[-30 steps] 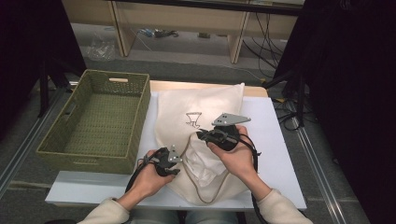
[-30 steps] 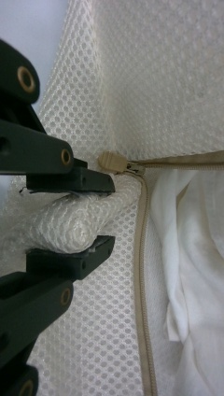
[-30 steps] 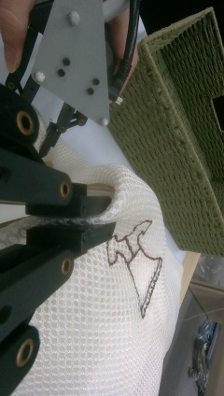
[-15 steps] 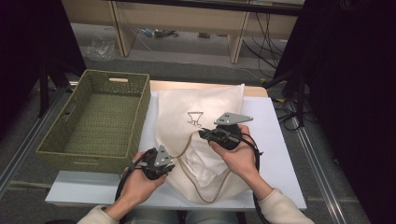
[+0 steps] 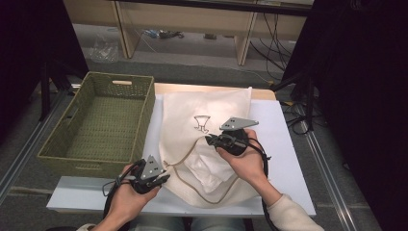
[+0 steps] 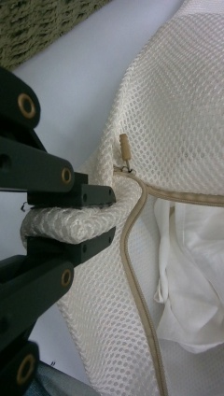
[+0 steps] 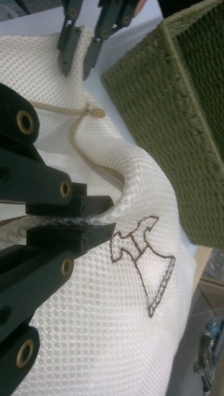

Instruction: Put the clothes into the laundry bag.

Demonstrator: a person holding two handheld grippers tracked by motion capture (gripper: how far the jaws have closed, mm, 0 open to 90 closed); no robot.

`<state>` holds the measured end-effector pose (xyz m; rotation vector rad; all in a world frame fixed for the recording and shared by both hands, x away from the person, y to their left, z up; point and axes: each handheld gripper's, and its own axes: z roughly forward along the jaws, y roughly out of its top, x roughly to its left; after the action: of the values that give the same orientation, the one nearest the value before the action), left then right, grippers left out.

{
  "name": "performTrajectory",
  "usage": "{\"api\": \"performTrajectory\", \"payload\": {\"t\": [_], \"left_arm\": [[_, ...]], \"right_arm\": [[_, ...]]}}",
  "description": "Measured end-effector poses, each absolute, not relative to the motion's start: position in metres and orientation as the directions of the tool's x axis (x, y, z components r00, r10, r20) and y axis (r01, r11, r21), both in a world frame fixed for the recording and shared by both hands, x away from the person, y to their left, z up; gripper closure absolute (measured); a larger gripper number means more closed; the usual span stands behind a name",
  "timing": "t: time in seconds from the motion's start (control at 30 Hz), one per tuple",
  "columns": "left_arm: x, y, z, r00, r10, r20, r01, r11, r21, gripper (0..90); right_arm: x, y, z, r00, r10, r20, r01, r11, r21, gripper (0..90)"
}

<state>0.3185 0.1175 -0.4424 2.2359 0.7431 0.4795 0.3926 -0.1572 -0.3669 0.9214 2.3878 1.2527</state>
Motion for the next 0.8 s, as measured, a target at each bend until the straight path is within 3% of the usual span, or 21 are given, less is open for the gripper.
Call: {"api": "performTrajectory", "payload": {"t": [0.5,0.6,0.8], "left_arm": [[0.306,0.129,-0.446,0.758,0.648,0.080,0.416,-0.574,0.706,71.0],[0.303,0.125,-0.441,0.730,0.683,0.032,0.433,-0.499,0.751,65.1],[0.306,0.120,-0.433,0.737,0.674,0.053,0.398,-0.496,0.771,61.3]], "right_arm": [[0.394,-0.157,-0.378,-0.806,0.592,0.006,0.420,0.563,0.712,83.9],[0.393,-0.157,-0.376,-0.801,0.598,0.018,0.430,0.554,0.713,80.7],[0.389,-0.153,-0.370,-0.811,0.585,-0.004,0.400,0.559,0.726,73.4]]}}
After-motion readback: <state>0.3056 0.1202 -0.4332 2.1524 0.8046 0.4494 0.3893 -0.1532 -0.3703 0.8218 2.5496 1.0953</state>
